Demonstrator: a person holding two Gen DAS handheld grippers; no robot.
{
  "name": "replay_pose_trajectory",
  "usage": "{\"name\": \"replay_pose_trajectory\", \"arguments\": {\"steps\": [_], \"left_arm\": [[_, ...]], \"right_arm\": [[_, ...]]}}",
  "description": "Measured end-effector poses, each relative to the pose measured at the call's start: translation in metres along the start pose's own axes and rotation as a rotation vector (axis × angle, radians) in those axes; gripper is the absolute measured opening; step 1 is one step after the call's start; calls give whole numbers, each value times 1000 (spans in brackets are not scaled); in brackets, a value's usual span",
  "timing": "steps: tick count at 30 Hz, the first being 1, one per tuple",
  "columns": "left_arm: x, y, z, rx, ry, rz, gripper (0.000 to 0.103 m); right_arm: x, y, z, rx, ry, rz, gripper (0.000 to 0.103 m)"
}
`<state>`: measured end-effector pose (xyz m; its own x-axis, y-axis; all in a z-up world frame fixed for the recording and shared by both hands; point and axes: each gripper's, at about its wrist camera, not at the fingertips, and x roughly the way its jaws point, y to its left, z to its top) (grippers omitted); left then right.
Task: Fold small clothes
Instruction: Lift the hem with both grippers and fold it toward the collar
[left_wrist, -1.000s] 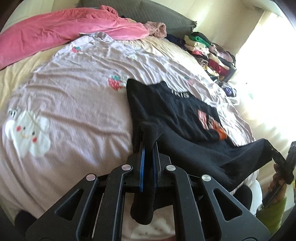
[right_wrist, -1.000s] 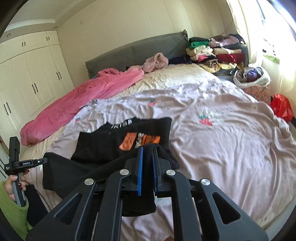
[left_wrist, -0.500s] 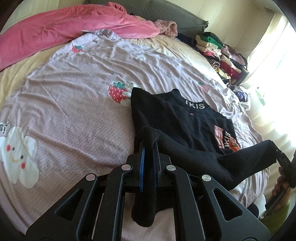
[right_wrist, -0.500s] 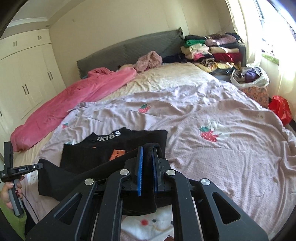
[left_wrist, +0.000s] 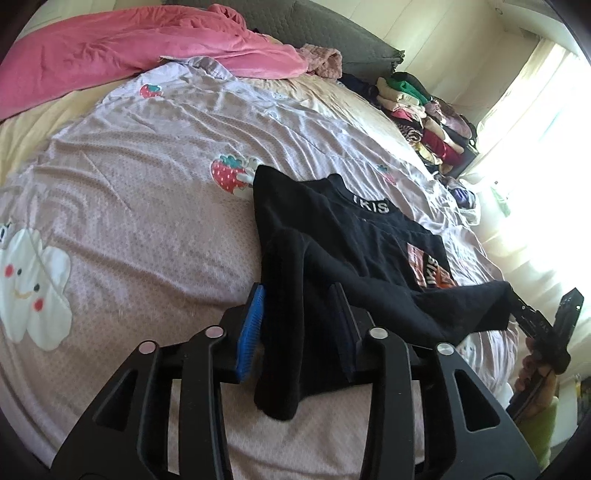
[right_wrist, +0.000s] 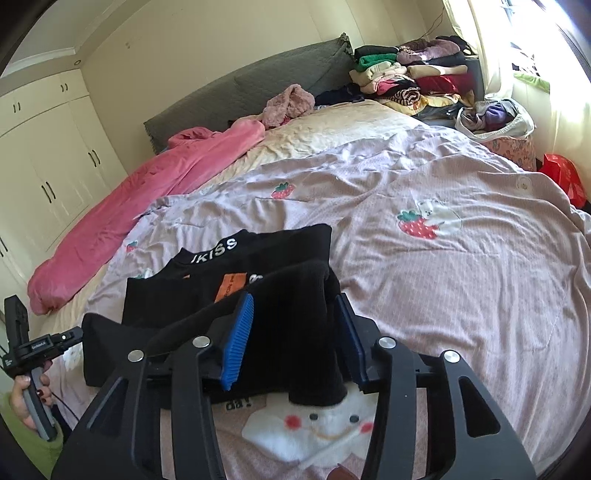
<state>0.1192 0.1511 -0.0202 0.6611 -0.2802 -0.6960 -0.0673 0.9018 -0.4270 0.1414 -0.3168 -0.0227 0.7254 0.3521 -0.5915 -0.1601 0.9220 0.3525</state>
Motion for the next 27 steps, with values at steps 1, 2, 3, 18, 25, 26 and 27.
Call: {"name": "replay_pose_trajectory", "arguments": {"steps": [1, 2, 3, 18, 25, 26, 27], "left_arm": [[1, -1, -3, 12, 11, 6, 34], [1, -2, -7, 23, 20, 8, 35], [2, -2, -10, 28, 28, 5, 38], [23, -7, -37, 59, 108, 17, 5], [1, -12, -24, 60, 22, -23, 3], [-3, -14, -18, 63, 3, -31, 3], [-4, -16, -15, 64, -4, -33, 3]], "right_arm": [[-2, 0, -3, 3, 1, 3, 52], [-2, -1, -5, 4, 3, 4, 53], [-4, -1, -9, 3, 9, 5, 53], [12, 0, -26, -24, 70, 67, 13], [14, 9, -6, -27, 35, 109, 10], [14, 10, -1, -26, 28, 111, 10], [15, 10, 3, -28, 22, 109, 10]]}}
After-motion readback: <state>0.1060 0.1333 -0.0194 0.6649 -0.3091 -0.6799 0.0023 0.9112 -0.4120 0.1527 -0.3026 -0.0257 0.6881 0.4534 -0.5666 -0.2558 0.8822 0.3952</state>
